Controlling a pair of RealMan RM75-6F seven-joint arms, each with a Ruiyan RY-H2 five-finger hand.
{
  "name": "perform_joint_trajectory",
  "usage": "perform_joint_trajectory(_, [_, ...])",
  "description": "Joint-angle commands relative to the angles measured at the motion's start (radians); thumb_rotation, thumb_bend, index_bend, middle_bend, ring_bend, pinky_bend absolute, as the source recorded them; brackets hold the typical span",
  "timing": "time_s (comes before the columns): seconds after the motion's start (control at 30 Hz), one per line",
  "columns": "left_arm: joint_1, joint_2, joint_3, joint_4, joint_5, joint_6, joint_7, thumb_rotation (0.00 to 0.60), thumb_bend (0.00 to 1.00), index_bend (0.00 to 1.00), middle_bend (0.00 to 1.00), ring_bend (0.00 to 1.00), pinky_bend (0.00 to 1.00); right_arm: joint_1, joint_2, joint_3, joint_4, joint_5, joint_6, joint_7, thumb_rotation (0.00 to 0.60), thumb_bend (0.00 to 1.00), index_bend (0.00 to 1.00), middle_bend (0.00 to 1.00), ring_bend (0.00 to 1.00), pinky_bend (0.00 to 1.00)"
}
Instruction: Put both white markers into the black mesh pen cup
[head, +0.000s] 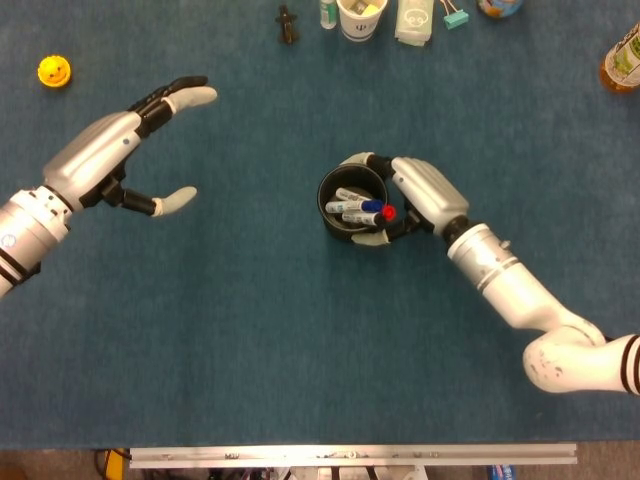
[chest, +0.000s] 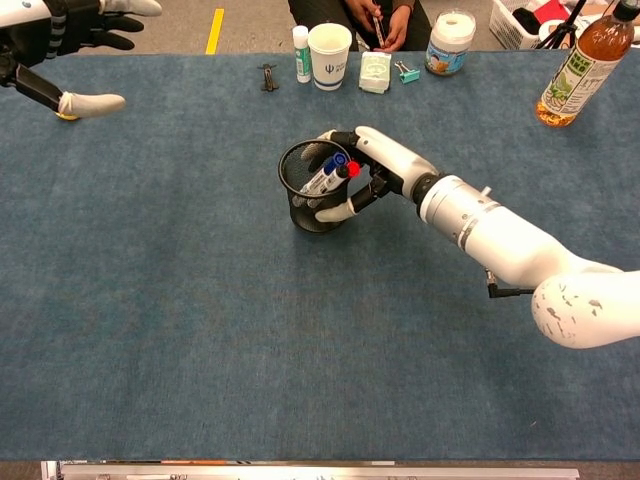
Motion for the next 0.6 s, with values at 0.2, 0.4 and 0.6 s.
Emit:
perform_joint_trajectory(0.2, [0.006, 0.001, 0.006, 0.006, 0.007, 0.005, -0.010, 0.600, 0.31, 0.09, 0.00, 0.00, 0.06, 0.001, -0.056, -0.014, 0.075, -0.059, 0.002, 0.081, 0.600, 0.42, 0.43, 0.35, 0.29, 0.27])
perform_joint_trajectory(0.4, [0.010, 0.001, 0.011, 0.011, 0.012, 0.008, -0.022, 0.600, 0.31, 0.09, 0.00, 0.00, 0.06, 0.008, -0.067, -0.022, 0.101, -0.084, -0.010, 0.113, 0.600, 0.42, 0.35, 0.29, 0.24, 0.21])
perform_joint_trajectory(0.6, [0.010, 0.005, 0.016, 0.009, 0.034, 0.019, -0.033, 0.600, 0.31, 0.11, 0.00, 0.00, 0.05, 0.013, -0.063, -0.032, 0.111, -0.108, -0.023, 0.140, 0.600, 0.42, 0.22, 0.20, 0.13, 0.09])
